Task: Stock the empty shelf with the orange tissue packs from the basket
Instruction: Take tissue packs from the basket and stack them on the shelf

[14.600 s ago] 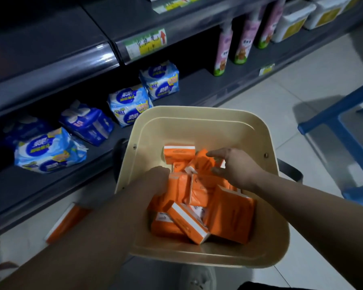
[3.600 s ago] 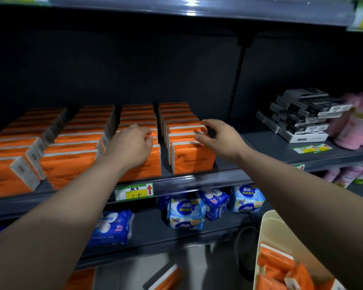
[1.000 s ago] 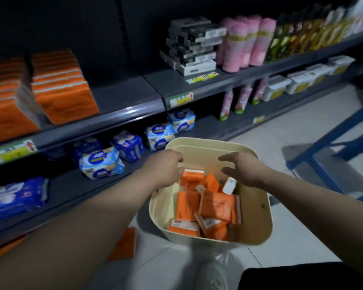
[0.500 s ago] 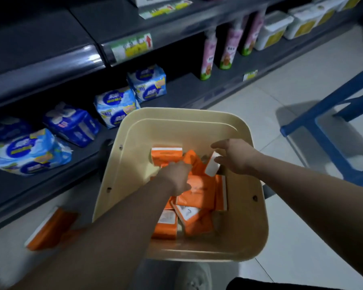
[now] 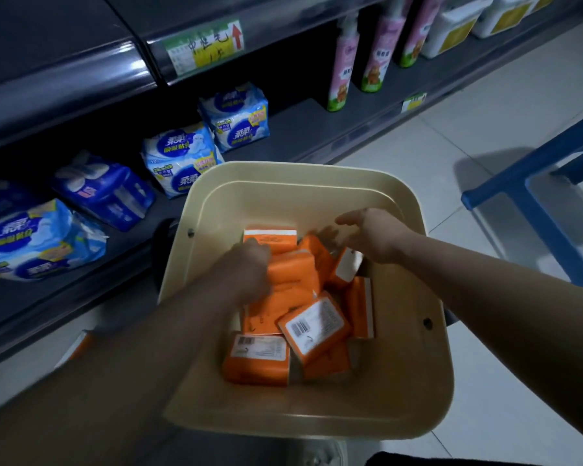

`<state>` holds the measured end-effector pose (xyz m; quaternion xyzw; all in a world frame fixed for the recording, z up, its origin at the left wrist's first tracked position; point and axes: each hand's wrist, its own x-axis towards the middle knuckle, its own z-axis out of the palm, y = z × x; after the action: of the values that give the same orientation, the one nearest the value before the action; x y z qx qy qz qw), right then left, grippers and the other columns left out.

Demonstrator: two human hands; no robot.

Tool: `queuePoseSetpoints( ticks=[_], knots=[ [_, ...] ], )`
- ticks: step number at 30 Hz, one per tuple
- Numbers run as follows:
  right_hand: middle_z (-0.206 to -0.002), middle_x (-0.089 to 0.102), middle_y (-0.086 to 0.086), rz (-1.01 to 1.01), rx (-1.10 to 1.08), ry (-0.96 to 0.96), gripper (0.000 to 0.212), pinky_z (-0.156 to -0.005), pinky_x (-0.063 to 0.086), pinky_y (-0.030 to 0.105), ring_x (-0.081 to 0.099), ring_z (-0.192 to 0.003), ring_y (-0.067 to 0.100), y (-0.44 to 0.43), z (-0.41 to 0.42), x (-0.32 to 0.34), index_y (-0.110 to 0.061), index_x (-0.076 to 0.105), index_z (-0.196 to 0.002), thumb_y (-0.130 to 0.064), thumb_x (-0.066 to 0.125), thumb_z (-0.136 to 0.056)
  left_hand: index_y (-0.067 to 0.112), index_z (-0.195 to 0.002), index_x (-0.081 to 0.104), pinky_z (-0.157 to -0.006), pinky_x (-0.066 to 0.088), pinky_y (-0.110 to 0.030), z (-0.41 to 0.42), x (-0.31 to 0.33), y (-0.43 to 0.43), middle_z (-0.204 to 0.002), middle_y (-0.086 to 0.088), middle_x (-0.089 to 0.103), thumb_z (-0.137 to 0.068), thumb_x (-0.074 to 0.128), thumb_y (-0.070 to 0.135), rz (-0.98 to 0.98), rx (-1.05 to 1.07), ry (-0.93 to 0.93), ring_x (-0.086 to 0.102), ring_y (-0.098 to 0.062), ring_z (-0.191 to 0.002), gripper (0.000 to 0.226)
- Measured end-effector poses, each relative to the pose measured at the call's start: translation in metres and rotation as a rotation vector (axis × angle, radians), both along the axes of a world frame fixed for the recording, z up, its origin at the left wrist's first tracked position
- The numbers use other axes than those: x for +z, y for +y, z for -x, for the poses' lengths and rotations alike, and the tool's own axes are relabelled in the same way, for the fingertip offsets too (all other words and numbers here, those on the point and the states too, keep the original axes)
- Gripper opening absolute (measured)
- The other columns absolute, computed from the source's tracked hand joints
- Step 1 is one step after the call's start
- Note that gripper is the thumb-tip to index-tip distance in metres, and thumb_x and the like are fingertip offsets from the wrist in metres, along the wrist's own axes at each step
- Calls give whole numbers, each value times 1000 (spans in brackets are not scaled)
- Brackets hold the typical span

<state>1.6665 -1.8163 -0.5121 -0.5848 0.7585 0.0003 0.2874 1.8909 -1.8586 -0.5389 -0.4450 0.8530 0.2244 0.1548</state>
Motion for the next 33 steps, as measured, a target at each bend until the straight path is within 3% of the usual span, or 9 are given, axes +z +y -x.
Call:
queuePoseSetpoints(
  ticks=[4, 9, 13, 15, 17, 20, 23, 27, 33],
  knots=[
    [-136, 54, 5, -38, 115, 13, 47, -93, 42, 24, 54, -118, 25, -9, -22, -7, -25, 52, -134, -12, 56, -89, 20, -99, 40, -68, 39, -31, -36, 53, -20, -98, -7, 57, -79, 69, 29, 134, 185, 158, 55, -27, -84, 36],
    [-134, 55, 3, -133, 285, 0, 53, -91, 46, 24, 56, -114, 25, -18, -51, -25, -35, 52, -131, -7, 51, -86, 25, -126, 45, -82, 46, -40, -65, 85, -26, -109, -4, 57, -82, 65, 38, 244, 181, 397, 55, -24, -95, 51],
    [-123, 60, 7, -131, 506, 73, 33, -51, 35, -3, 58, -108, 22, -19, -64, -42, -16, 60, -123, -14, 53, -91, 27, -136, 39, -85, 46, -41, -75, 88, -27, -116, -4, 59, -82, 64, 40, 236, 200, 468, 56, -23, -99, 61],
    [-127, 58, 7, -122, 580, 130, 35, -69, 39, 0, 54, -115, 25, -21, -67, -49, -23, 57, -126, -26, 50, -92, 26, -138, 37, -85, 47, -41, -78, 85, -27, -116, -4, 58, -83, 64, 40, 232, 226, 483, 57, -22, -98, 63],
    [-140, 46, 6, -172, 694, 273, 44, -102, 39, 29, 44, -127, 27, -25, -69, -57, -33, 44, -136, -33, 47, -92, 26, -138, 37, -84, 47, -40, -81, 83, -28, -117, -3, 58, -83, 64, 40, 233, 251, 503, 57, -21, -99, 63],
    [-146, 31, 4, -191, 779, 446, 53, -107, 32, 44, 33, -130, 30, -32, -70, -65, -48, 26, -141, -37, 46, -93, 26, -138, 37, -86, 47, -40, -85, 81, -30, -119, -1, 58, -84, 65, 40, 230, 282, 540, 57, -19, -100, 63],
    [-141, 34, 5, -125, 823, 502, 41, -103, 33, 40, 35, -125, 30, -38, -71, -65, -43, 39, -137, -37, 42, -96, 28, -135, 39, -84, 48, -37, -88, 81, -31, -115, 2, 59, -83, 65, 40, 231, 300, 562, 58, -16, -96, 59],
    [-130, 48, 8, -61, 645, 328, 31, -99, 38, 33, 46, -119, 27, -43, -62, -45, -19, 56, -121, -26, 51, -91, 27, -136, 40, -78, 45, -32, -96, 85, -30, -113, 3, 58, -83, 65, 38, 234, 332, 599, 57, -14, -92, 59],
    [-97, 60, 8, 82, 175, -73, 21, -74, 40, 28, 58, -95, 27, -42, -57, 25, -10, 56, -103, -20, 60, -85, 30, -135, 39, -78, 38, -28, -111, 109, -23, -109, 6, 56, -90, 53, 45, 276, 372, 614, 52, -12, -92, 50]
  ],
)
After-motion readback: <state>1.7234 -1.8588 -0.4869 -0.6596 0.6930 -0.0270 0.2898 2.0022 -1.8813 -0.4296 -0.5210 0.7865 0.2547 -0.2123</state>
